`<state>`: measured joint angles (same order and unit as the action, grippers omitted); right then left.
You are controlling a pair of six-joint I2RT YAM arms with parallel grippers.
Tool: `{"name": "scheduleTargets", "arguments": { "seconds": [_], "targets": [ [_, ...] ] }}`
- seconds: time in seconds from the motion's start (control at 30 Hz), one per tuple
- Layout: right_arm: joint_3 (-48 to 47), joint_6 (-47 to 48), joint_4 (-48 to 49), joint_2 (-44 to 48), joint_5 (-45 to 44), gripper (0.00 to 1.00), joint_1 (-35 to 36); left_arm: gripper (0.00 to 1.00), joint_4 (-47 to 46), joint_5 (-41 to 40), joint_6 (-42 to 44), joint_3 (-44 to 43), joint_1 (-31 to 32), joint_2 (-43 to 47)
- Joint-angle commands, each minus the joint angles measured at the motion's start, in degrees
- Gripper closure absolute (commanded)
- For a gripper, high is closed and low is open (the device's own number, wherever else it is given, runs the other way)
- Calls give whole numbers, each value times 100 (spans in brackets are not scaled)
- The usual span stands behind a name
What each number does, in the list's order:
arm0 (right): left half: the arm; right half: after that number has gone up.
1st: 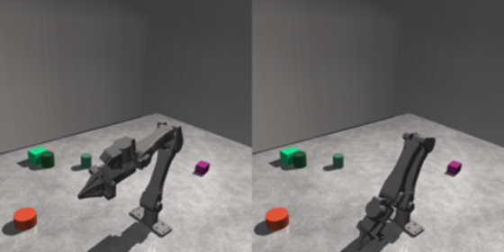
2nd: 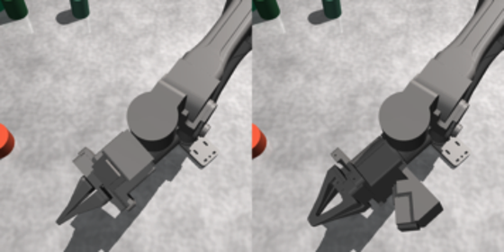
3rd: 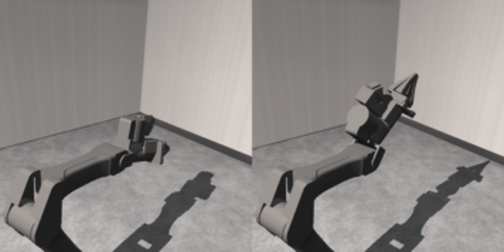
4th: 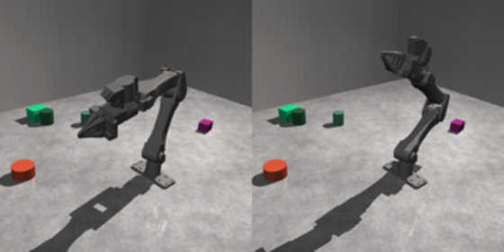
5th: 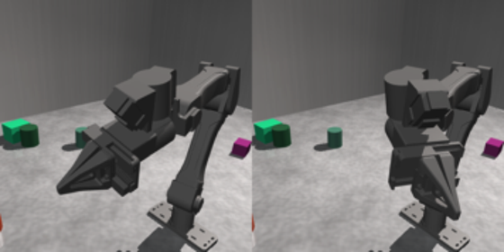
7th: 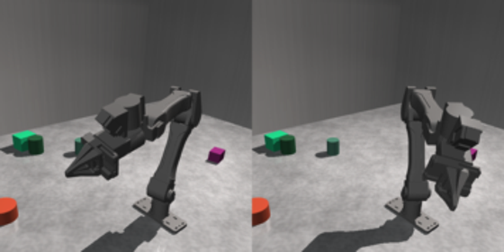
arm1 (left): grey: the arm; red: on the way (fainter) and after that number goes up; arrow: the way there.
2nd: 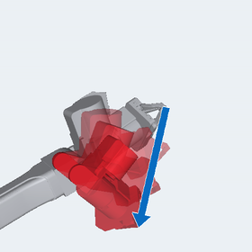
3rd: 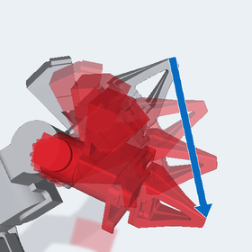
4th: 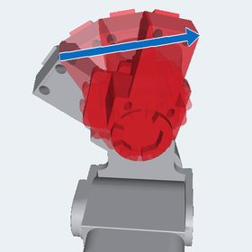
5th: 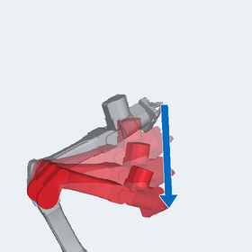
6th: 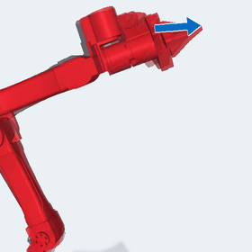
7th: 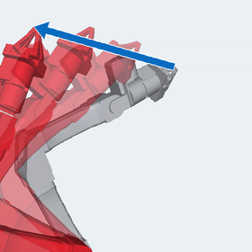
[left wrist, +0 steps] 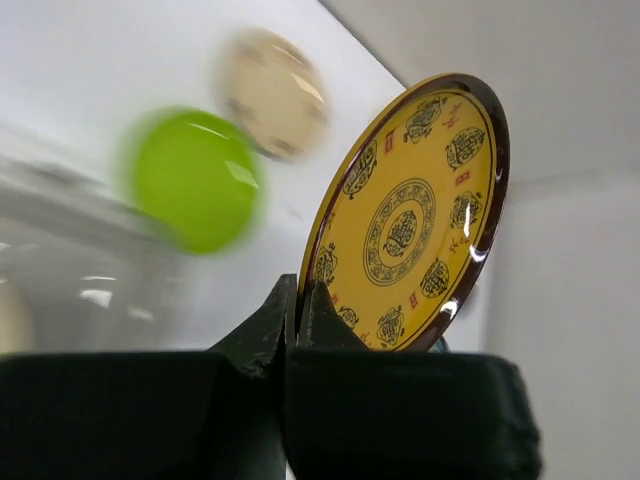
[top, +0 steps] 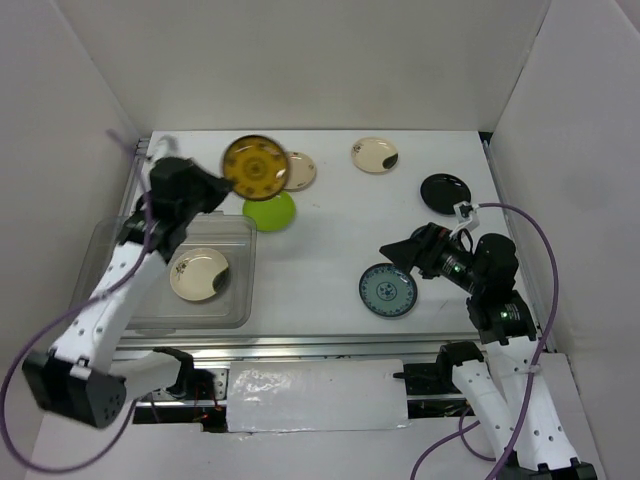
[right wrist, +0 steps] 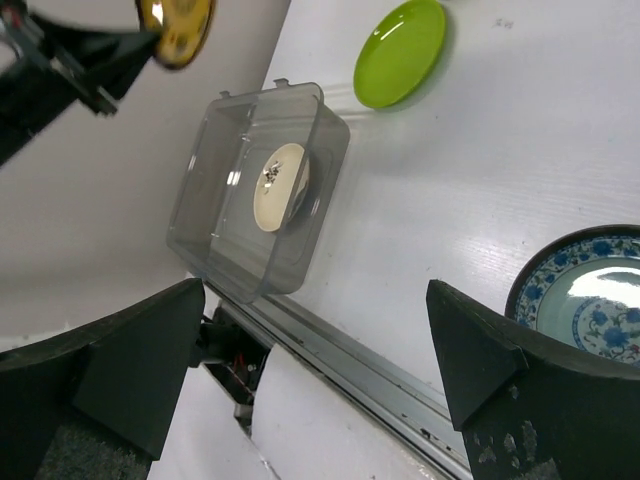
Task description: Place the plates into the plastic bin on the countertop
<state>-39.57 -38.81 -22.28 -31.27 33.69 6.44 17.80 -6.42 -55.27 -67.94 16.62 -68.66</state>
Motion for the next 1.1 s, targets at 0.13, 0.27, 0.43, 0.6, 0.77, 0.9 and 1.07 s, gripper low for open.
{"name": "scheduleTargets", "arguments": {
  "seconds": [0.13, 0.27, 0.43, 0.6, 0.77, 0.9, 1.07],
  "targets": [
    [46, -118, 629, -178, 32, 0, 156, 100, 1875, -861, -406, 1731, -2221, 1898],
    [28, -136, 620, -187, -11, 0, 244, 100, 2192, -853, -310, 2038, -2856, 2366],
    [11, -136, 567, -143, -100, 0, 314, 100, 2175, -466, -125, 2434, -3156, 2156],
    [-33, -118, 506, -134, -170, 0, 349, 100, 1753, -177, -46, 2883, -3148, 2085],
    [-86, -110, 479, -143, -179, 0, 358, 91, 1604, -255, -55, 2997, -3025, 1777],
    [-182, -48, 409, -152, -196, 0, 367, 1, 1682, -220, -37, 2963, -2946, 2022],
    [-402, 75, 198, -143, -275, 0, 367, 1, 2156, -492, 357, 2067, -2298, 2602]
  ]
}}
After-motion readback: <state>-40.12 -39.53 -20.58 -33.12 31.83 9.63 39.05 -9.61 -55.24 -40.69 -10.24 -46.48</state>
